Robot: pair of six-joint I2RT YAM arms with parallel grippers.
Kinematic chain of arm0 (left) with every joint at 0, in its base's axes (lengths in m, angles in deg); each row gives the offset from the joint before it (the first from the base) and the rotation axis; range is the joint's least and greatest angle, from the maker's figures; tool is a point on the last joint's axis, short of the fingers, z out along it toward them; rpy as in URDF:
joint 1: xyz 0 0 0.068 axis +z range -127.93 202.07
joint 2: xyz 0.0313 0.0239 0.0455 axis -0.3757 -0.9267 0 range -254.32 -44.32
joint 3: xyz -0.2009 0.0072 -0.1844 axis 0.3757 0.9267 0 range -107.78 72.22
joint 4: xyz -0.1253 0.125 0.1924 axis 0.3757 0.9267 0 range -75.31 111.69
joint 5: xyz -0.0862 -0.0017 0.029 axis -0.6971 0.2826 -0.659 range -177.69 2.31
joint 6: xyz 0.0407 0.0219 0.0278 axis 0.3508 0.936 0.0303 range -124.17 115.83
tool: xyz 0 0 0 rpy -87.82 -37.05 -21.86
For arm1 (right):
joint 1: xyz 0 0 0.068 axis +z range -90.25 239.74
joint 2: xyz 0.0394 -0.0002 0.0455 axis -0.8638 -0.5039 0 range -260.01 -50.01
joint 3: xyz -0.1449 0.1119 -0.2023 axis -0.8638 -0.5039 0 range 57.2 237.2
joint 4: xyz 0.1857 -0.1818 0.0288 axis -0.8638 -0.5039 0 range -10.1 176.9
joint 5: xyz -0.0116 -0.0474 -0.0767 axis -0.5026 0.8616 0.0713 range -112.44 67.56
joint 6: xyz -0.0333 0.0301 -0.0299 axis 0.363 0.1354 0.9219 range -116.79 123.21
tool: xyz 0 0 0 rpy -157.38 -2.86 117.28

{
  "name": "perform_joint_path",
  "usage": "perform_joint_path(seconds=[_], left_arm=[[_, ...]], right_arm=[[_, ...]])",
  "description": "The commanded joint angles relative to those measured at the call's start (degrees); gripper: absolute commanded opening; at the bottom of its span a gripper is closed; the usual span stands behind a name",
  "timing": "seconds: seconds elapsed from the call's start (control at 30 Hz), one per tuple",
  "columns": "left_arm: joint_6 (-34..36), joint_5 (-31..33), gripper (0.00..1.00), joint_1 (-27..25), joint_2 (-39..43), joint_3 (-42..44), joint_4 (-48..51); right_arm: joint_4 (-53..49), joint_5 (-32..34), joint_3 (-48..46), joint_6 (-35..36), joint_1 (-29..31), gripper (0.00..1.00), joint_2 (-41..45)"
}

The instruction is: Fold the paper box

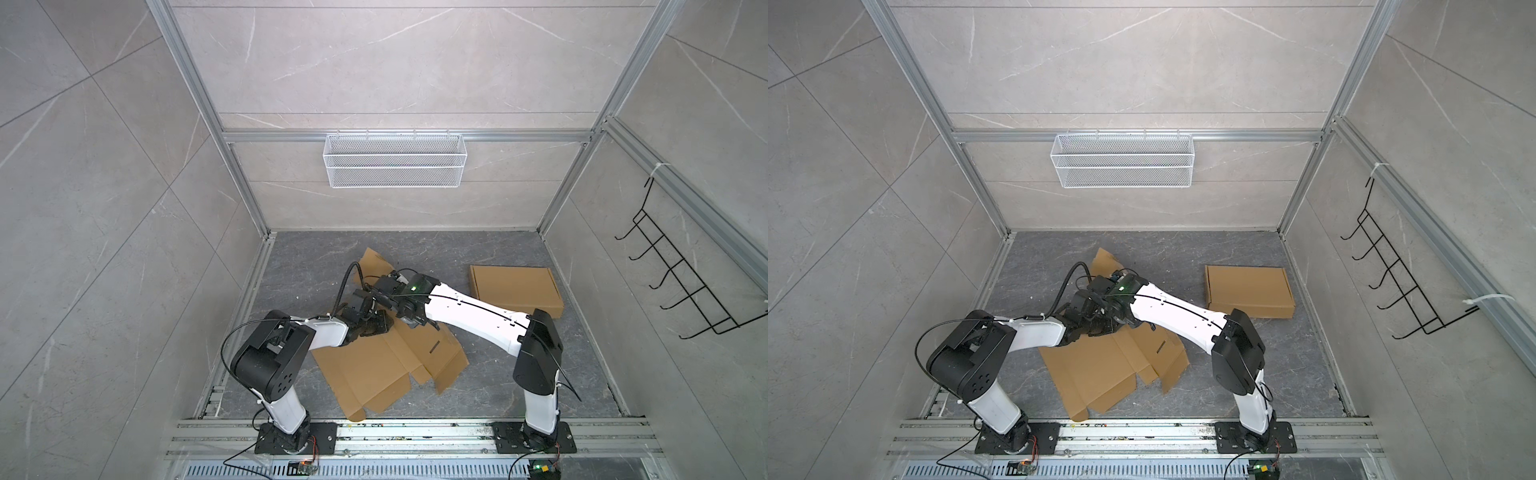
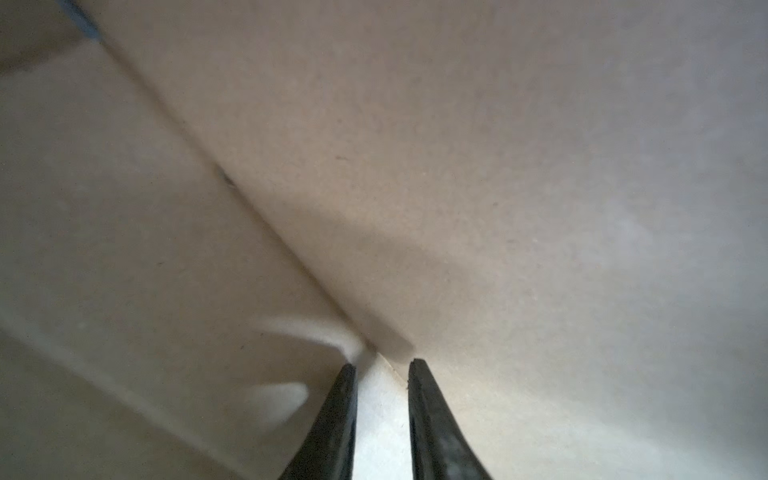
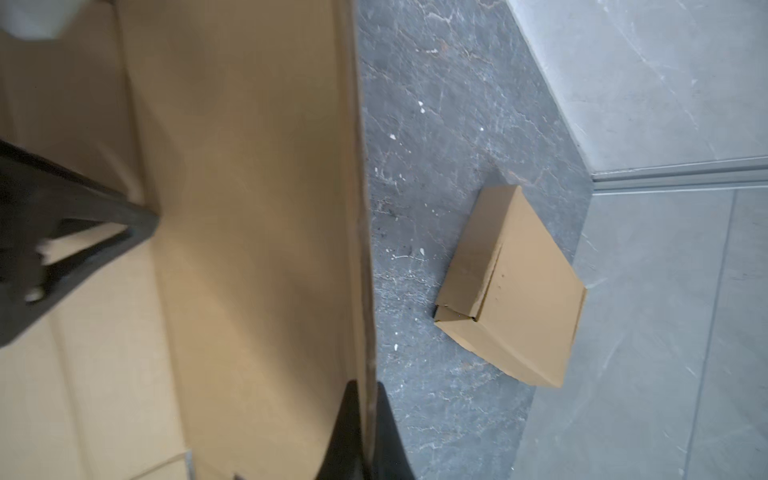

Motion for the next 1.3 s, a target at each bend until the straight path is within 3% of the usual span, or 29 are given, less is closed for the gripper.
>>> perform_joint_path(seconds=[0.0, 0.13, 0.3, 0.47, 0.67, 1.0, 1.17, 1.27], left_arm=[[2.4, 0.9, 0.27, 0.6, 4.2, 0.0, 2.0], [2.9, 0.2, 0.27, 1.8, 4.7, 0.4, 2.1], [1.0, -1.6, 0.29, 1.9, 5.1, 0.0, 0.4], [3.3, -1.6, 0.31, 2.2, 10.2, -1.6, 4.4], [2.7, -3.6, 0.30, 3.4, 8.3, 0.6, 3.1], [-0.2, -4.1, 0.29, 3.2, 4.1, 4.9, -3.4], [3.1, -3.4, 0.30, 4.1, 9.4, 3.4, 2.8], [5.5, -4.8, 0.33, 7.3, 14.2, 1.2, 8.8]], right_arm=[[-0.9, -0.5, 2.2, -1.8, 0.8, 0.00, -1.9], [-2.0, 2.4, 4.0, -0.4, 0.9, 0.00, -1.8], [-4.0, 11.9, 6.2, 3.6, 0.9, 0.00, -2.1], [-2.6, 19.0, 6.7, 9.9, 0.9, 0.00, -1.8], [-0.6, 18.9, 6.4, 11.5, 2.0, 0.00, -4.2], [-1.3, 17.8, 5.8, 7.6, 4.3, 0.00, -9.3], [0.2, 17.3, 3.9, 8.4, 4.0, 0.00, -8.2], [2.8, 18.4, 1.5, 10.8, 3.1, 0.00, -6.6]])
